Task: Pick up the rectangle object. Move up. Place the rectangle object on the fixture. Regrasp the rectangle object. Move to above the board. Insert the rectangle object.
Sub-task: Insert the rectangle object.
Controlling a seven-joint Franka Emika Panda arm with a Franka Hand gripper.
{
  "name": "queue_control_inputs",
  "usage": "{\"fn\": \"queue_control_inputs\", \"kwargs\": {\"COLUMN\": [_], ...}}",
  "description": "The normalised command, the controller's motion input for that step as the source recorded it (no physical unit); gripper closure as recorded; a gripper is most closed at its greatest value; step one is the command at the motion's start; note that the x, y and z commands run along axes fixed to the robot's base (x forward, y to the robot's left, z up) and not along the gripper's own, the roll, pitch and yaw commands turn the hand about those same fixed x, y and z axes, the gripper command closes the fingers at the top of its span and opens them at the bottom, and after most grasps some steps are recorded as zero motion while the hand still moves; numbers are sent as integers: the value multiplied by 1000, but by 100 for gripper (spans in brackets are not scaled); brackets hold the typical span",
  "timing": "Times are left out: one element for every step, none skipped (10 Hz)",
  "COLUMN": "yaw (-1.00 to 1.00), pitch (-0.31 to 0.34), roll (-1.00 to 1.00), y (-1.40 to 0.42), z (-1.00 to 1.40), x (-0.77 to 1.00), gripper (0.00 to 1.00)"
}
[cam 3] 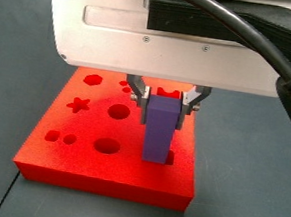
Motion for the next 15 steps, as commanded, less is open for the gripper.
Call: {"fn": "queue_control_inputs", "kwargs": {"yaw": [0,0,0,0,0,0,-71,-83,-97,-143,-23,0,0,0,0], "pitch": [90,119,129,64,17,26,0,0,27,54,53,20,0,0,0], "roll": [19,36,50,63,60,83,59,36,40,53,51,26,50,77,91], "y": [-9,0,0,0,0,17,6,6,94,154,137,80,0,0,0], "z": [-174,-140,-126,-186,-251,-217,-206,-149,-111,-86,-131,-197,-309,-443,-637], "x": [403,414,371,134,49,0,-191,-169,-154,-177,0,49,26,63,117], "gripper": [100,100,100,100,100,100,100,100,100,100,100,100,100,100,100]}}
